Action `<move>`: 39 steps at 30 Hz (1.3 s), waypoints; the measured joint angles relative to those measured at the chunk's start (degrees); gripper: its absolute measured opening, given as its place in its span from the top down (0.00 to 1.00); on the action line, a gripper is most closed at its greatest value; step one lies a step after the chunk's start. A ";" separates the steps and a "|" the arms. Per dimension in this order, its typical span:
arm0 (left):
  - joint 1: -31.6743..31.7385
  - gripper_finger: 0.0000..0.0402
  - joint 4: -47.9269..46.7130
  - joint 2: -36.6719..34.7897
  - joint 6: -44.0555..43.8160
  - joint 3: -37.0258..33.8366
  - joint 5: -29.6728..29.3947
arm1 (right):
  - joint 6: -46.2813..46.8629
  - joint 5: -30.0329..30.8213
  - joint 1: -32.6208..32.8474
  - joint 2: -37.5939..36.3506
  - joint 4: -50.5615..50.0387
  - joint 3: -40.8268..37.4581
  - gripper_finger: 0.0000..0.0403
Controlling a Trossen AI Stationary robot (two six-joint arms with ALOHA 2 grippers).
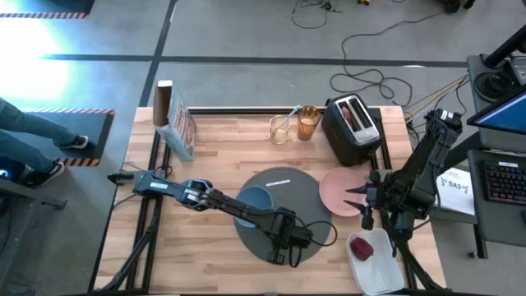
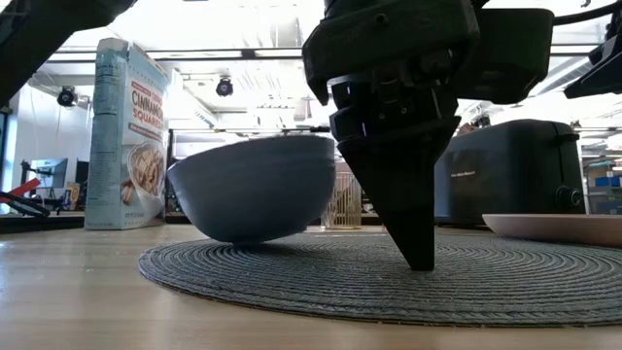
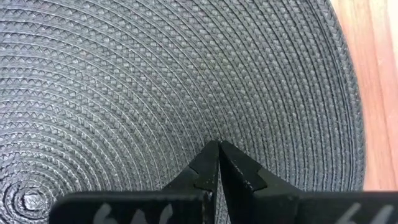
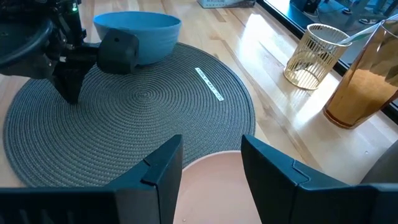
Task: Arrange a breakfast setting
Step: Adjust the gray table placemat
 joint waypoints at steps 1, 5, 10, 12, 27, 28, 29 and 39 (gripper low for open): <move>0.00 1.00 0.00 0.00 -0.04 0.00 0.02 | 0.00 0.00 0.01 0.00 0.00 0.00 0.61; 0.00 1.00 -0.17 0.17 -0.30 0.00 0.04 | 0.00 0.00 -0.01 0.00 0.02 0.00 0.61; -0.02 1.00 -3.47 0.17 -2.04 0.00 0.12 | 0.00 0.00 -0.01 0.00 0.04 0.00 0.61; -0.02 1.00 -5.08 0.17 -2.08 0.00 -0.34 | 0.00 0.00 0.00 0.00 0.04 0.00 0.62; 0.33 1.00 -17.75 0.20 -5.18 -0.86 -1.26 | 0.00 0.00 -0.01 0.00 0.06 0.00 0.62; 0.37 1.00 -18.80 0.20 -5.18 -0.98 -1.74 | 0.00 0.00 0.02 0.00 0.05 0.01 0.61; 0.37 1.00 -19.65 0.20 -5.20 -1.31 -2.29 | 0.00 0.00 0.01 0.00 0.07 0.00 0.62; 1.21 1.00 -24.73 0.18 -5.18 -2.84 -3.10 | 0.00 0.00 0.01 0.00 0.07 0.00 0.62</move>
